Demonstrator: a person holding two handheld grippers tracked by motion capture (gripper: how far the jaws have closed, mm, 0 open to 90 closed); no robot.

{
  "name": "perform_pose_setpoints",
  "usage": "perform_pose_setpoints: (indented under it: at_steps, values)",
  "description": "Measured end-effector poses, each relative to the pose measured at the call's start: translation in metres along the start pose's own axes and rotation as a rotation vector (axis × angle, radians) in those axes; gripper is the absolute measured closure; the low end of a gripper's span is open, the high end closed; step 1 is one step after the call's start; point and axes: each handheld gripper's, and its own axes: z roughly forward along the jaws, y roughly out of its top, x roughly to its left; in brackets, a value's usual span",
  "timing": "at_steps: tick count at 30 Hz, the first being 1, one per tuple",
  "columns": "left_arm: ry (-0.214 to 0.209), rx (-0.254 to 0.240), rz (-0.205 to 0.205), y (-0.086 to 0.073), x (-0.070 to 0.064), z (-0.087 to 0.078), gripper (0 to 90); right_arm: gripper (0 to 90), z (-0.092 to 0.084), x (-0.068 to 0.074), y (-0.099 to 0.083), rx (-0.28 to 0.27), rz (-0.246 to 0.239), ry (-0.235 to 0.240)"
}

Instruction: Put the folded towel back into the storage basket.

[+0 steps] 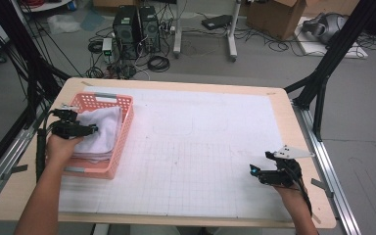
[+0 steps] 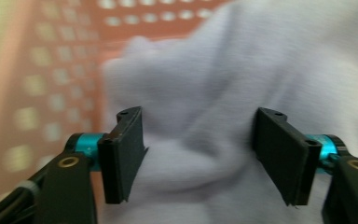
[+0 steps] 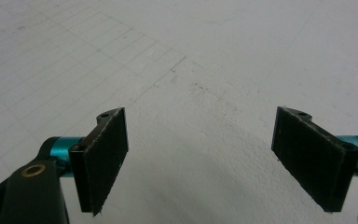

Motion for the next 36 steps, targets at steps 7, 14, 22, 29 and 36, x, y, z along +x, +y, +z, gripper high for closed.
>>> perform_pose_setpoints:
  at_steps: [7, 14, 22, 29, 36]
  values:
    - [-0.051, -0.16, -0.06, 0.003, 0.008, -0.023, 32.0, 17.3, -0.002, -0.001, 0.0, -0.005, 0.004, -0.003]
    - [-0.231, -0.379, -0.057, 0.001, 0.005, -0.057, 24.3, 17.3, -0.002, 0.001, 0.002, -0.014, -0.001, 0.005]
    - [-0.304, -0.459, -0.044, -0.006, -0.007, -0.076, 18.5, 17.3, -0.006, 0.001, 0.003, -0.035, -0.002, 0.005]
    - [-0.39, -0.504, 0.031, -0.019, -0.034, -0.088, 18.6, 17.3, -0.008, 0.005, 0.006, -0.066, -0.004, 0.012]
    - [-0.465, -0.52, 0.054, -0.022, -0.065, -0.09, 19.0, 17.3, -0.009, 0.006, 0.006, -0.087, -0.004, 0.022]
